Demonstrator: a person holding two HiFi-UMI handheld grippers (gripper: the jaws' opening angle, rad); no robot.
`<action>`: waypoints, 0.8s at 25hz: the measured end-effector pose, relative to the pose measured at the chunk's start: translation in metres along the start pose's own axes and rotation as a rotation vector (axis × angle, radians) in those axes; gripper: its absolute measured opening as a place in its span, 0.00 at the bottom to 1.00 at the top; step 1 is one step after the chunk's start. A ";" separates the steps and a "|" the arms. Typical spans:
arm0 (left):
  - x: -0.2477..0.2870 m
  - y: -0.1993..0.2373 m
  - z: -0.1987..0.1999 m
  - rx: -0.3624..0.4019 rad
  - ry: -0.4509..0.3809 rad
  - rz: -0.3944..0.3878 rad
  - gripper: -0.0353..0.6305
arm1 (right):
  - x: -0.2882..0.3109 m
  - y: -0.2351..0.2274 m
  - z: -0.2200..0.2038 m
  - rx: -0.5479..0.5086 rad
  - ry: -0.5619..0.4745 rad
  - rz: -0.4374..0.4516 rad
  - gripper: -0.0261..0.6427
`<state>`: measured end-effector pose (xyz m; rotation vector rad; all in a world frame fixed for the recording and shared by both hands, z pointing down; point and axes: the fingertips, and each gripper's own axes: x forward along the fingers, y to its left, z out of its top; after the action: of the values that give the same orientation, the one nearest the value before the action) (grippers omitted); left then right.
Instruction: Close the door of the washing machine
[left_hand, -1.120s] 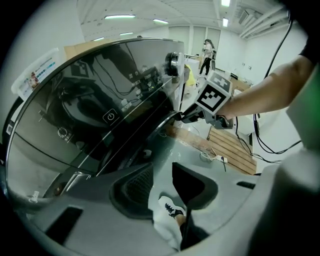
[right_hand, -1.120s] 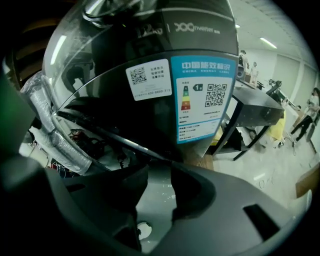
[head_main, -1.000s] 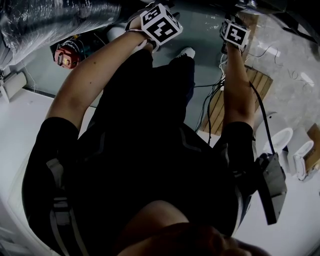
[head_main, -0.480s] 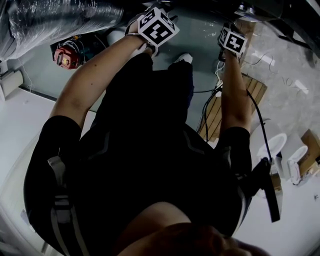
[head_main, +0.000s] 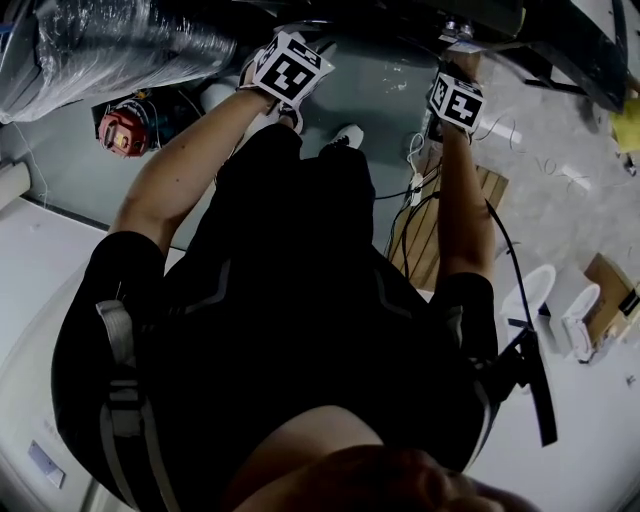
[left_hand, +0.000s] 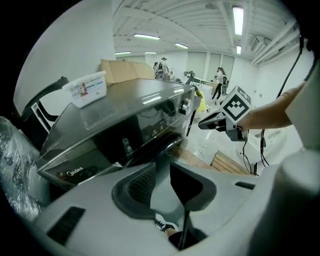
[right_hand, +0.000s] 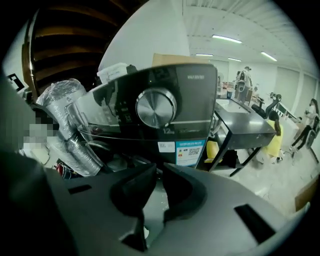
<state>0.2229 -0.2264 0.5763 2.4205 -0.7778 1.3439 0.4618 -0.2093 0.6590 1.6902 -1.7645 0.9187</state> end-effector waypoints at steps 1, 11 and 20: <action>-0.006 0.002 0.004 -0.001 -0.019 0.004 0.20 | -0.009 0.002 0.007 -0.005 -0.014 0.002 0.10; -0.076 0.026 0.045 -0.047 -0.152 0.052 0.16 | -0.099 0.023 0.097 -0.064 -0.193 0.039 0.05; -0.144 0.057 0.073 -0.102 -0.335 0.084 0.12 | -0.181 0.065 0.183 -0.118 -0.395 0.090 0.05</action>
<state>0.1802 -0.2611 0.4144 2.5887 -1.0124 0.9083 0.4268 -0.2361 0.3972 1.8189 -2.1176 0.5260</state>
